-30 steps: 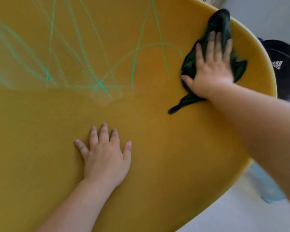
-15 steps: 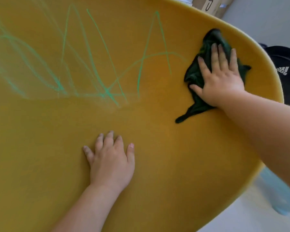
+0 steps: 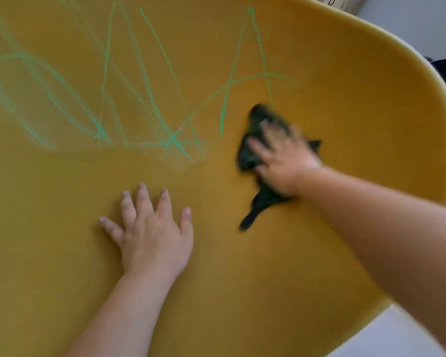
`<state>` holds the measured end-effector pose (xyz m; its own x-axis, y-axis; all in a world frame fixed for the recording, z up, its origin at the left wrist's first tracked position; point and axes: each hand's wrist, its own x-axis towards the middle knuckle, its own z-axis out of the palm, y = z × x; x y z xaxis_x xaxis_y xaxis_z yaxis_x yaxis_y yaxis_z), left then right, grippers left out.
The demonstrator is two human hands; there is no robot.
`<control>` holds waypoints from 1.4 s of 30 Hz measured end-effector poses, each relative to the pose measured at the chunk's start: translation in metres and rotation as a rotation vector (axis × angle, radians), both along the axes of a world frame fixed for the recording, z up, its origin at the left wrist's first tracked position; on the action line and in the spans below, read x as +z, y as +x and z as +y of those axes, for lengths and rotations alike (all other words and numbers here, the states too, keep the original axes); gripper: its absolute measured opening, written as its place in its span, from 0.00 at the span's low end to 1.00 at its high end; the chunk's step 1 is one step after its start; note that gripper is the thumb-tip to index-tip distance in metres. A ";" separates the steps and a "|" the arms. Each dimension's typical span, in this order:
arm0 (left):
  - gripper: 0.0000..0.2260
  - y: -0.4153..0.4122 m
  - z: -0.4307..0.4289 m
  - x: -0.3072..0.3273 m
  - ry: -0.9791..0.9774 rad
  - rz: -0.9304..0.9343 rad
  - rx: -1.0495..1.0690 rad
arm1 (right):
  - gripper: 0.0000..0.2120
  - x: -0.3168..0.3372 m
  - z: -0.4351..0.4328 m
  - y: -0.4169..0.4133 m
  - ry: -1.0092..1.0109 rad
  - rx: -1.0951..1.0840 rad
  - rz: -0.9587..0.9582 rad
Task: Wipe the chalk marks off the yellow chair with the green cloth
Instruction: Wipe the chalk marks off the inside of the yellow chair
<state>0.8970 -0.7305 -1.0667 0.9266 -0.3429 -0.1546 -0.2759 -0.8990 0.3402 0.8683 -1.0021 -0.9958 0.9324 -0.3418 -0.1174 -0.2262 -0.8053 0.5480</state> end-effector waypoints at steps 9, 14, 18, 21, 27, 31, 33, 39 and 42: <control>0.31 0.007 -0.003 -0.004 -0.001 0.053 0.047 | 0.44 0.019 -0.006 0.064 -0.064 -0.200 -0.323; 0.31 0.011 -0.003 -0.002 0.012 0.095 0.040 | 0.37 -0.057 0.082 0.062 0.369 0.005 -0.123; 0.30 0.011 0.001 -0.001 0.000 0.101 0.036 | 0.43 -0.031 0.042 0.043 0.203 0.072 0.024; 0.30 0.011 0.001 0.001 0.007 0.110 0.021 | 0.48 0.041 -0.036 0.040 -0.136 -0.045 -0.200; 0.31 0.009 -0.001 0.001 0.021 0.110 0.020 | 0.56 0.057 -0.038 0.084 -0.201 -0.183 -0.444; 0.29 0.012 -0.003 0.001 -0.038 0.105 0.055 | 0.49 -0.027 0.047 0.093 0.269 0.020 -0.143; 0.28 0.014 -0.003 0.002 -0.073 0.092 0.076 | 0.47 -0.051 0.086 0.074 0.438 0.120 -0.016; 0.24 0.017 0.022 -0.006 -0.052 -0.045 -0.002 | 0.39 -0.039 0.058 0.031 0.375 0.164 0.083; 0.27 0.016 0.034 -0.010 -0.005 -0.051 -0.059 | 0.35 -0.032 0.033 0.035 0.262 -0.014 -0.035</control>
